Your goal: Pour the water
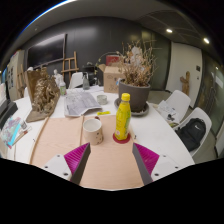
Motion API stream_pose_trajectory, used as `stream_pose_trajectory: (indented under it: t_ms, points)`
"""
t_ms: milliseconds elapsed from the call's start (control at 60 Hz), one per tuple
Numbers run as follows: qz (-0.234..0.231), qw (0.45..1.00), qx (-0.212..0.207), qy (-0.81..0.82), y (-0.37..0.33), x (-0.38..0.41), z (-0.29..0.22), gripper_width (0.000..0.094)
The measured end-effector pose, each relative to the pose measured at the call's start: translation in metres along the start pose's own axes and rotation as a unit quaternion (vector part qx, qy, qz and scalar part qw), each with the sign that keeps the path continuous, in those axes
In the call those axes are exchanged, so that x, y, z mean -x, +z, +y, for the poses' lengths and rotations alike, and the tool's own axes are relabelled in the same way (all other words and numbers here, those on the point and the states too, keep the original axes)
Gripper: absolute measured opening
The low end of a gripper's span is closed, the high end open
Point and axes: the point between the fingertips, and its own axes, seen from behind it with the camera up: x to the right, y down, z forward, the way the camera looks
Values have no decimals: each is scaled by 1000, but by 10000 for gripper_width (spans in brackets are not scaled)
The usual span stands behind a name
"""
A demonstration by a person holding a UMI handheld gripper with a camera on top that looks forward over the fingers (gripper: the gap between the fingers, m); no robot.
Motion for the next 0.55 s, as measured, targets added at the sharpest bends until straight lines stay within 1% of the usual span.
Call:
stream_pose_trajectory:
  t_ms: [150,250,383,517,550]
  points:
    - [5,1000,10,-23,-80,13,18,860]
    - [6,999,6,-33,-121,21,26,859]
    - [5,999,-5,-42,-155,30,28,861]
    - [9,999,-20,-46,-171,35,26,861]
    - [4,999,-17,-41,-173,36,27,858]
